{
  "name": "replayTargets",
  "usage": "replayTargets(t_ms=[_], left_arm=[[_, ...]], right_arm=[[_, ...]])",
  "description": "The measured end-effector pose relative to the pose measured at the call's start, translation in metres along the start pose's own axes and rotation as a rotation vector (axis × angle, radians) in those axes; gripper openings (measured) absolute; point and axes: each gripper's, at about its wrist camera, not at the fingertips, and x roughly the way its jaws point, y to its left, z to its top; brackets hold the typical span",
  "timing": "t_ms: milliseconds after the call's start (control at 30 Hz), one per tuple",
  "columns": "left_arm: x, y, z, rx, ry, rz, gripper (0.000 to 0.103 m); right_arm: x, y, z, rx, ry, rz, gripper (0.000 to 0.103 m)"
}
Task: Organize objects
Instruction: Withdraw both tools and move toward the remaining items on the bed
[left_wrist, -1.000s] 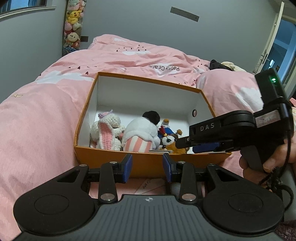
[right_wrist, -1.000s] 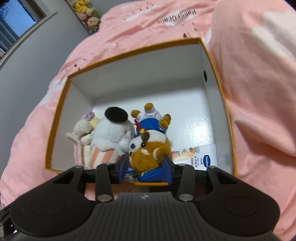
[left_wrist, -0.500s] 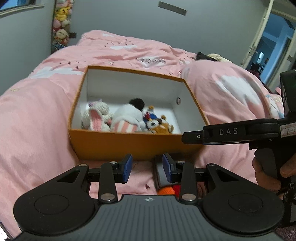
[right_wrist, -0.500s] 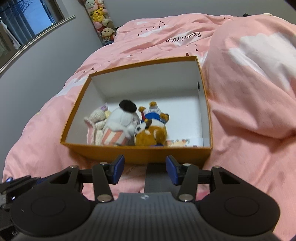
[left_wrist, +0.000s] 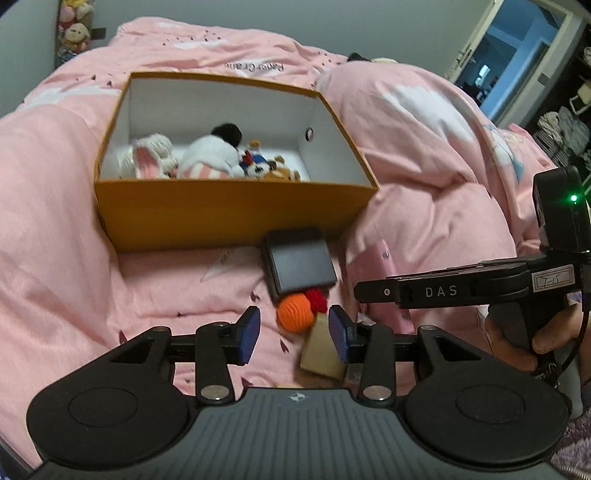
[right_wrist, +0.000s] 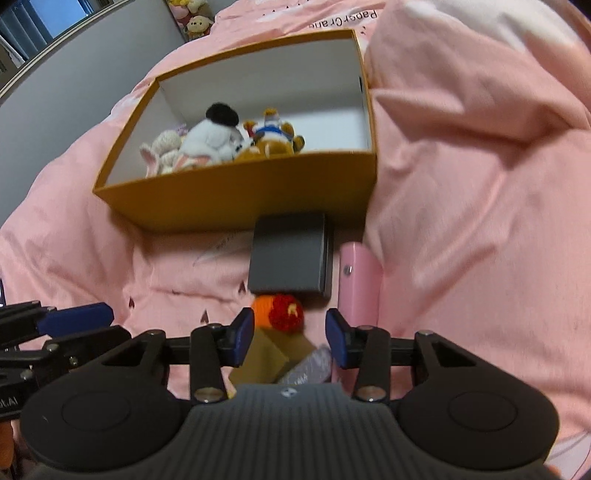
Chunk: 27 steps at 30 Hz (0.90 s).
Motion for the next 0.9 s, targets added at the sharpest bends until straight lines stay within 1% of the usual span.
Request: replayTargets(t_ms=[100, 233, 367, 467, 567, 633, 700, 800, 833, 900], left_arm=[[0.004, 0.000, -0.005, 0.001, 0.028, -0.019, 0.048], [0.011, -0.004, -0.007, 0.019, 0.063, -0.028, 0.049], [0.019, -0.010, -0.010, 0.041, 0.095, -0.033, 0.049], [0.026, -0.012, -0.012, 0.055, 0.121, -0.025, 0.049], [0.032, -0.014, -0.013, 0.063, 0.143, -0.016, 0.049], [0.033, -0.014, -0.013, 0.064, 0.146, 0.003, 0.049], [0.033, -0.010, -0.012, 0.049, 0.142, 0.035, 0.049], [0.032, -0.001, -0.009, 0.008, 0.133, 0.056, 0.049], [0.031, 0.000, -0.008, 0.004, 0.129, 0.059, 0.049], [0.030, 0.000, -0.007, 0.009, 0.125, 0.058, 0.049]], right_arm=[[-0.003, -0.002, -0.007, -0.002, 0.006, 0.007, 0.040], [-0.001, -0.004, -0.015, 0.011, 0.039, 0.030, 0.040], [0.003, -0.001, -0.026, 0.007, 0.084, 0.021, 0.040], [0.006, -0.001, -0.032, 0.021, 0.122, 0.025, 0.046], [0.012, 0.003, -0.034, 0.023, 0.139, 0.027, 0.055], [0.018, 0.005, -0.035, 0.026, 0.158, 0.031, 0.062], [0.026, 0.012, -0.036, -0.006, 0.182, 0.005, 0.066], [0.039, 0.019, -0.039, -0.064, 0.207, -0.049, 0.066], [0.042, 0.019, -0.040, -0.068, 0.211, -0.056, 0.064], [0.044, 0.014, -0.040, -0.039, 0.216, -0.036, 0.062]])
